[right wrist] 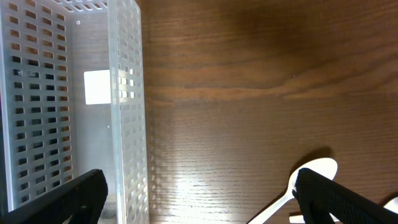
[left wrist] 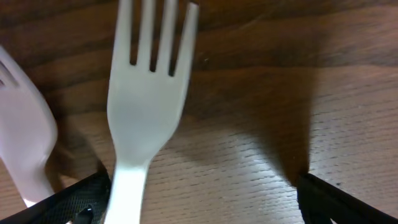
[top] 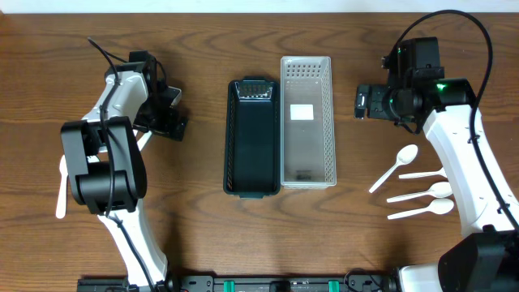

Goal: Pack container
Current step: 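Move the left gripper over the white forks on the left, then grasp a white fork with the left gripper and lift it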

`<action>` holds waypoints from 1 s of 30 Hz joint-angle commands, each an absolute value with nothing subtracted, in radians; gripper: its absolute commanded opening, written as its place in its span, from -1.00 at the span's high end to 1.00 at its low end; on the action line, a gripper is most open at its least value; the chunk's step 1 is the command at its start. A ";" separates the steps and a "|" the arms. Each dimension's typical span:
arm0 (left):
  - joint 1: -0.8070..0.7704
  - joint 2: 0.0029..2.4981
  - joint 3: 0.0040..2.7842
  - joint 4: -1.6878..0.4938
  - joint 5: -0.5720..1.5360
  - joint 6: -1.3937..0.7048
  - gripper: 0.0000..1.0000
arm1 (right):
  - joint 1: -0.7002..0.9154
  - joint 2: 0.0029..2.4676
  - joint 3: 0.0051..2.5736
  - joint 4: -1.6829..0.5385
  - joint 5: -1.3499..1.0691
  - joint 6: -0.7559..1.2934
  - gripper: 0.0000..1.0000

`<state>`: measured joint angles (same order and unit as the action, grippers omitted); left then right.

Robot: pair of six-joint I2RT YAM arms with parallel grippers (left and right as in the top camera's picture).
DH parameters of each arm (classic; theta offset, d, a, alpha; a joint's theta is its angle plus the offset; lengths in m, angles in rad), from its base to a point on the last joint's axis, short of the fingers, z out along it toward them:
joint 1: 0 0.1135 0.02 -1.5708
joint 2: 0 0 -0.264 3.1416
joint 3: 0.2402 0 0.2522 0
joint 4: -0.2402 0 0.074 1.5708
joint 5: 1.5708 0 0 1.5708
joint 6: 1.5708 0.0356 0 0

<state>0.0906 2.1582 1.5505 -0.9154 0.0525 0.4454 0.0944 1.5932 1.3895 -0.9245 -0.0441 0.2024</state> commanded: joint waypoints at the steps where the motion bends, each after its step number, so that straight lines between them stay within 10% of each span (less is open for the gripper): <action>1: 0.093 2.183 1.549 -0.911 0.068 0.452 -0.96 | 0.092 1.589 1.400 -0.928 -0.030 0.201 -0.99; 19: 0.093 2.183 1.549 -0.898 0.067 0.452 0.22 | 0.092 1.589 1.400 -0.939 -0.030 0.201 -0.89; 30: 0.093 2.183 1.549 -0.864 0.067 0.452 0.60 | 0.092 1.589 1.400 -0.939 -0.030 0.201 -0.89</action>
<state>0.0906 2.1582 1.5505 -0.8703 0.0650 0.4458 0.0944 1.5932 1.3895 -0.9379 -0.0441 0.2020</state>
